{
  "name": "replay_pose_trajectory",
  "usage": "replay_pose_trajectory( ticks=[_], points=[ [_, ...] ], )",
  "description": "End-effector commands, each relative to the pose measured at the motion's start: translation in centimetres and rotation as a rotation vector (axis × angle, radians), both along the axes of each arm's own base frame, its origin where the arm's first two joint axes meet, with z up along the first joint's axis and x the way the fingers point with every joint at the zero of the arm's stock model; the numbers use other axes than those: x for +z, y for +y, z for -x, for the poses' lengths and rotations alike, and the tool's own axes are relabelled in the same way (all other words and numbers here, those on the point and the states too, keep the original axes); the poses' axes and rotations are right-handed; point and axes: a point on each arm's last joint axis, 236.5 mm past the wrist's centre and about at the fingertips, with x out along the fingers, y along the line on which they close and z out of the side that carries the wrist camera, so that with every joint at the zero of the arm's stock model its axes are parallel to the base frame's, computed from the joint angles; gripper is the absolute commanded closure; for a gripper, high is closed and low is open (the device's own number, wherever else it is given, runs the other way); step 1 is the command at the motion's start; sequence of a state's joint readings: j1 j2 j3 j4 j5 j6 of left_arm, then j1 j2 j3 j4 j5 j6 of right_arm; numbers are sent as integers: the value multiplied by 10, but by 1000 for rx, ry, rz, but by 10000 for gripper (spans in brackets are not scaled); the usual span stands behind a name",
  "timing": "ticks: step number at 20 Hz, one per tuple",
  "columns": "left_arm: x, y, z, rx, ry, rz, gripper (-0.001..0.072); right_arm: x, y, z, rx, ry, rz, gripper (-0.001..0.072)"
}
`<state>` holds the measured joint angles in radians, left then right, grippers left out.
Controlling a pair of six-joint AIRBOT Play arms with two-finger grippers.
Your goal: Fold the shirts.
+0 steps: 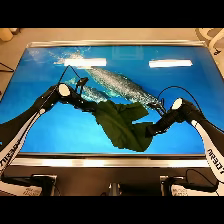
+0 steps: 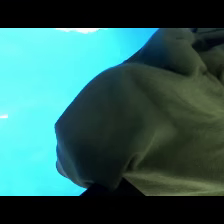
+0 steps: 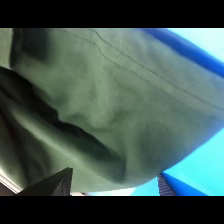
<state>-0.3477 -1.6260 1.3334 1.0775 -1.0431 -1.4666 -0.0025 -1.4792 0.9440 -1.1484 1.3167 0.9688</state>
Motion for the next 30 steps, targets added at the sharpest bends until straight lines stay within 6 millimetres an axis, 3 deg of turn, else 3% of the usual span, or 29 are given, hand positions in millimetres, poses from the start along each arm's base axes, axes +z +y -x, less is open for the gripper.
replay_pose_trajectory(
  ticks=[1,2,3,5,7,9,11,12,14,16,17,18,19,21,23,25,28,30],
  points=[
    [3,-1,-2,-5,-15,3,687,-5,11,-11,-62,-16,-37,181],
    [4,-1,-1,-7,-16,4,687,-8,14,-11,-70,-1,-48,194],
    [5,-1,-1,-7,-17,4,687,-11,15,-9,-71,14,-52,316],
    [10,-1,-3,-7,-32,8,688,-13,15,-10,-49,1,-59,695],
    [32,-1,-8,-54,-118,10,689,2,15,-22,10,-80,-75,700],
    [83,13,-25,-85,-286,-42,689,47,12,-56,44,-263,-62,700],
    [180,34,-40,-71,-540,-97,690,137,3,-100,61,-554,-13,700],
    [239,43,-38,-53,-674,-92,690,202,1,-113,62,-736,0,699],
    [366,59,-9,4,-962,-24,690,350,-1,-110,54,-1154,24,699],
    [472,80,42,89,-1211,83,690,485,-12,-68,-11,-1570,64,699],
    [509,92,70,142,-1295,151,690,533,-17,-36,-80,-1716,52,699],
    [531,101,93,167,-1350,190,690,560,-19,-8,-119,-1806,37,699],
    [544,108,113,174,-1382,207,690,573,-20,17,-141,-1845,26,699],
    [547,114,134,172,-1378,214,690,566,-21,39,-195,-1787,-9,698],
    [522,112,135,141,-1283,175,690,534,-18,41,-189,-1638,-12,698],
    [477,106,126,90,-1129,100,690,490,-22,34,-141,-1465,52,698],
    [395,95,100,36,-901,8,689,403,-46,16,-91,-1098,198,698],
    [332,86,76,13,-754,-43,689,359,-56,-14,-66,-938,252,698]
  ],
)
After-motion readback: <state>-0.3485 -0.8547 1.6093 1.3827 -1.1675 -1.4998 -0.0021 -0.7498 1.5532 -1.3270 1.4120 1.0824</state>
